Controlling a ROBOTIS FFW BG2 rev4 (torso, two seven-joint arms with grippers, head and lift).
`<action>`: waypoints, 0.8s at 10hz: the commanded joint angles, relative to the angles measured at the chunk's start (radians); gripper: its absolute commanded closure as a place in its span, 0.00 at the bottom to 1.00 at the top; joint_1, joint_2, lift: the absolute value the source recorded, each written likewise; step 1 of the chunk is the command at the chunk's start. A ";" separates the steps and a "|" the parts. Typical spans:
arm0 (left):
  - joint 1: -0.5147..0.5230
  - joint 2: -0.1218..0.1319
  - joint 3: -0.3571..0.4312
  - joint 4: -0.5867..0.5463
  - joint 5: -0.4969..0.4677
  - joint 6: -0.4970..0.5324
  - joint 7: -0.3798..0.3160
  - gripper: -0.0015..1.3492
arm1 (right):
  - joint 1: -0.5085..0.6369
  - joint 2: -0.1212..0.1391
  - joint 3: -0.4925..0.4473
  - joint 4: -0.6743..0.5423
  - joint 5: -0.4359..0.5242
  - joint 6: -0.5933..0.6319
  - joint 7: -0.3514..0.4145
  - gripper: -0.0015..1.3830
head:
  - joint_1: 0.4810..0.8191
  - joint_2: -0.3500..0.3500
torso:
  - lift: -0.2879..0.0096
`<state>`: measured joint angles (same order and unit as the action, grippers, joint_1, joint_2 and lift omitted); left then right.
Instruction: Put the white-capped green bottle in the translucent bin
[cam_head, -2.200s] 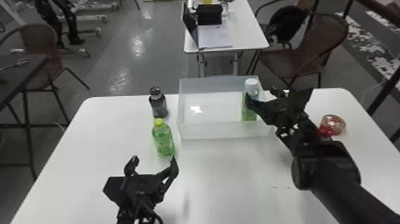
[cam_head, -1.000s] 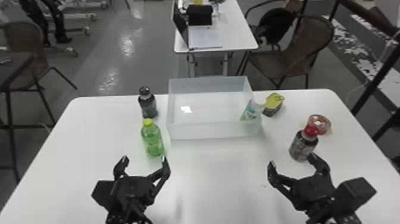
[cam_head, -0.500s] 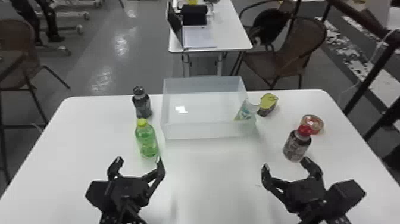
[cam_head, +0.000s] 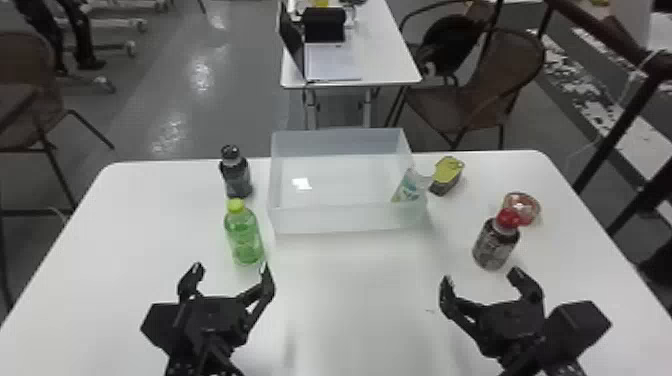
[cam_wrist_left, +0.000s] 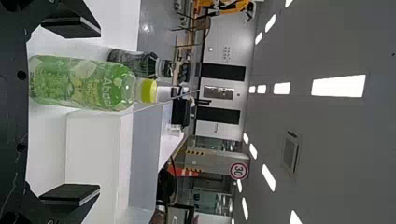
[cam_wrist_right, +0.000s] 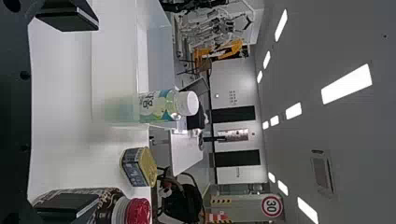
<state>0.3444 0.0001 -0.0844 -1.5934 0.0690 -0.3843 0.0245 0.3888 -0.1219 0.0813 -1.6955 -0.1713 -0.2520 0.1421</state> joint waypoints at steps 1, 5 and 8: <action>0.005 -0.003 0.005 -0.007 -0.008 -0.001 0.002 0.09 | 0.001 0.002 0.000 -0.001 -0.002 0.000 0.001 0.01 | 0.63 0.51 | 0.71; 0.011 -0.003 0.009 -0.008 -0.009 -0.001 0.008 0.09 | -0.004 -0.001 0.000 -0.020 0.027 0.037 -0.004 0.07 | 0.63 0.52 | 0.71; 0.019 -0.003 0.017 -0.010 -0.009 -0.005 0.012 0.09 | -0.007 -0.002 0.000 -0.007 0.006 0.027 0.001 0.09 | 0.63 0.53 | 0.71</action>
<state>0.3614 0.0000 -0.0690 -1.6017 0.0599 -0.3888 0.0368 0.3815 -0.1259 0.0813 -1.7035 -0.1654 -0.2251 0.1433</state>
